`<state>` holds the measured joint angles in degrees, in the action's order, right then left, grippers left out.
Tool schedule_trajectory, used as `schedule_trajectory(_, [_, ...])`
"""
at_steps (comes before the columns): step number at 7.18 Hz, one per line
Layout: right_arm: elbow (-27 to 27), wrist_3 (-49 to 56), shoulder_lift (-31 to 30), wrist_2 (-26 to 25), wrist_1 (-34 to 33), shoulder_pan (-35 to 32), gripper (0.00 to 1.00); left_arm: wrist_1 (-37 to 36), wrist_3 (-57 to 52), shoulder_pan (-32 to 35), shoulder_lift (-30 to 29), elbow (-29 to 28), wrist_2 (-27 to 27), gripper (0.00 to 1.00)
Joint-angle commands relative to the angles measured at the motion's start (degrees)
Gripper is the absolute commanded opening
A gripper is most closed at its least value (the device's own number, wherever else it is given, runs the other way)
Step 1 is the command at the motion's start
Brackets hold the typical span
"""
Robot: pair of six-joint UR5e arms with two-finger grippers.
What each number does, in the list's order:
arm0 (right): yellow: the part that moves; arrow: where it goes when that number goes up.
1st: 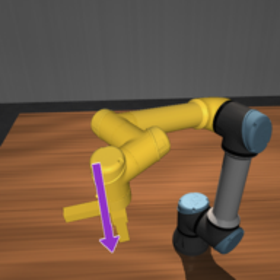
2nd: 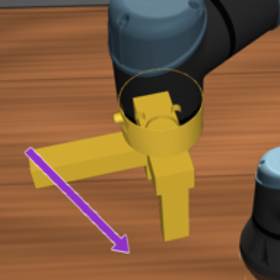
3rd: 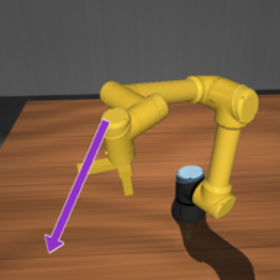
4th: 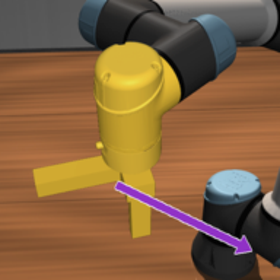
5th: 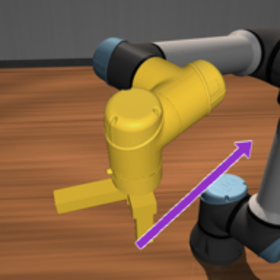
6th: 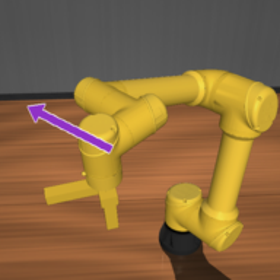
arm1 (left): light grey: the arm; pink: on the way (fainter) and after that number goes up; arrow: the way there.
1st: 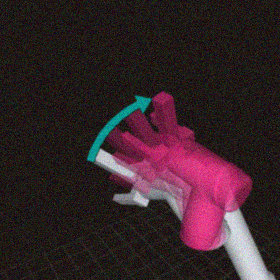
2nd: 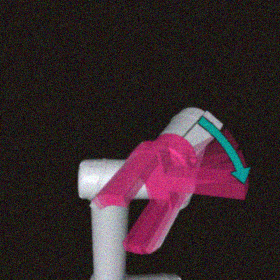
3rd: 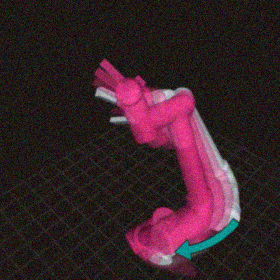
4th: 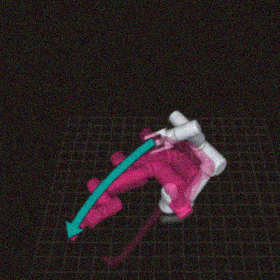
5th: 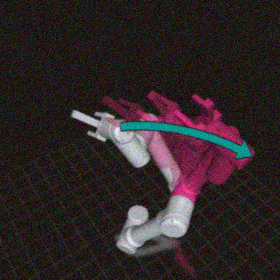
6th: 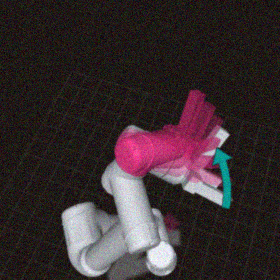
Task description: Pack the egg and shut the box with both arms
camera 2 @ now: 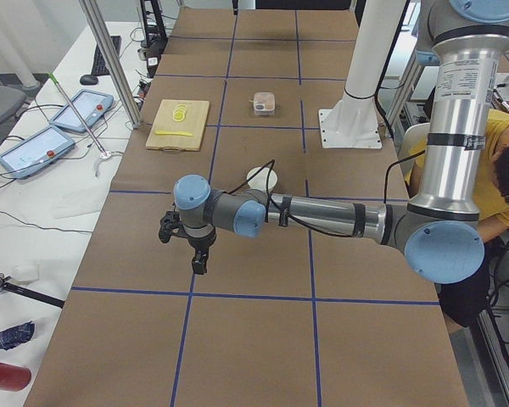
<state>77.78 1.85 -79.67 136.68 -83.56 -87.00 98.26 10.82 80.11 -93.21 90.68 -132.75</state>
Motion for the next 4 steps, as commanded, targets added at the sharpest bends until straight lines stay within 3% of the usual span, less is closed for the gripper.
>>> schedule_trajectory(1, [2.3, 0.9, 2.0, 0.3, -6.3, 0.8, 1.00, 0.0, -0.3, 0.9, 1.2, -1.1, -0.4, 1.00])
schedule_trajectory(3, [9.3, 0.9, 1.5, 0.0, -14.0, 1.6, 1.00, -0.4, -0.2, 2.0, 2.2, -1.5, -0.1, 1.00])
schedule_trajectory(4, [10.7, 0.9, -1.0, -0.4, -14.3, 1.7, 1.00, -0.5, -0.2, 2.2, 2.2, -1.6, -0.1, 1.00])
